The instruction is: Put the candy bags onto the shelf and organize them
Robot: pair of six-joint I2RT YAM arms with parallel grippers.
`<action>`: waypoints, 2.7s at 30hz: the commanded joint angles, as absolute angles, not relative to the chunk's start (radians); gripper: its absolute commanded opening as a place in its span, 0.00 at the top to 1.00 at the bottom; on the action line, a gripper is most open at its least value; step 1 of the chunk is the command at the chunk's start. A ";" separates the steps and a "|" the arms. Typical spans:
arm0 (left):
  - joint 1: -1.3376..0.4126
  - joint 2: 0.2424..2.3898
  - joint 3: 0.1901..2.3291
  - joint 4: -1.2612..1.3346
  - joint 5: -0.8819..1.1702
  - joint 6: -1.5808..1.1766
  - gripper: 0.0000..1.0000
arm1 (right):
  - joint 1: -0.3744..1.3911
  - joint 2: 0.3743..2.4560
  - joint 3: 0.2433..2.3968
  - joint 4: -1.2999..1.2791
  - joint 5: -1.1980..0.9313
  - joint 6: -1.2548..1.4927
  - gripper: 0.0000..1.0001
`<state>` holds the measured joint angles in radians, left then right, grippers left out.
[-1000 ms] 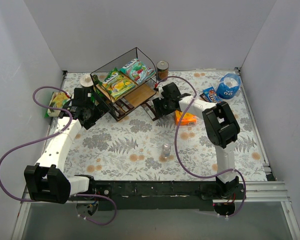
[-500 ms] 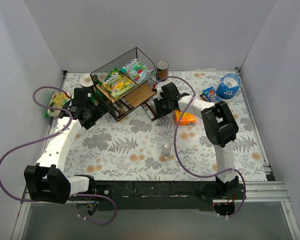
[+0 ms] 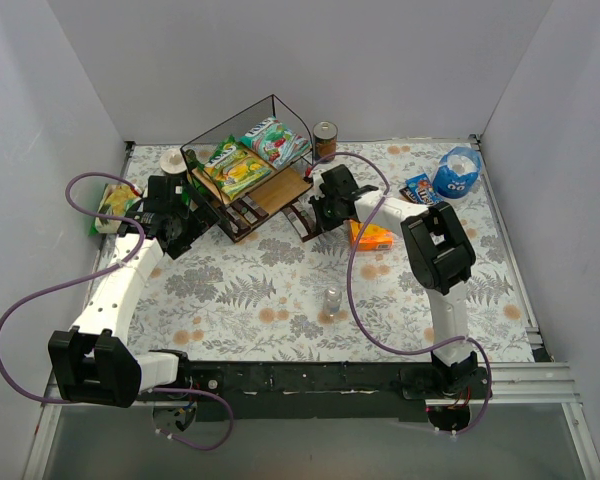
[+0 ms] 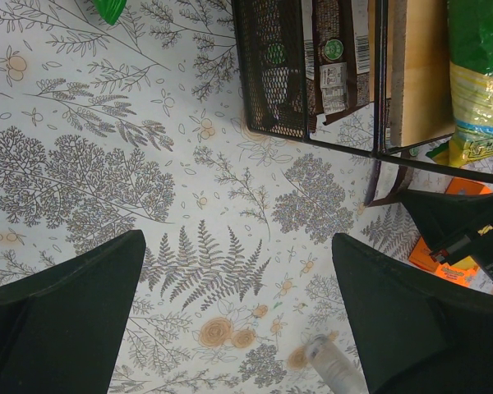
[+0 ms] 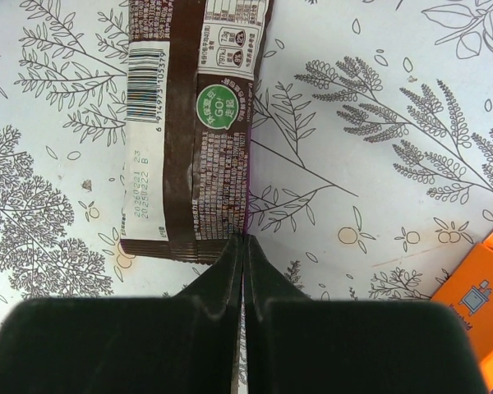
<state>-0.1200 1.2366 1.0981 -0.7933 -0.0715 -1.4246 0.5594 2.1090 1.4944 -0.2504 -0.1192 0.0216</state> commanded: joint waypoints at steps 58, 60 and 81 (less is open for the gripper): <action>-0.121 1.239 1.109 -0.805 -0.101 -1.410 0.02 | 0.655 2.143 1.516 -0.248 0.077 0.043 0.31; -0.121 1.238 1.109 -0.808 -0.103 -1.410 0.02 | 0.655 2.135 1.505 -0.250 0.100 0.049 0.41; -0.121 1.235 1.111 -0.816 -0.112 -1.414 0.02 | 0.686 1.907 1.348 0.075 0.078 0.003 0.60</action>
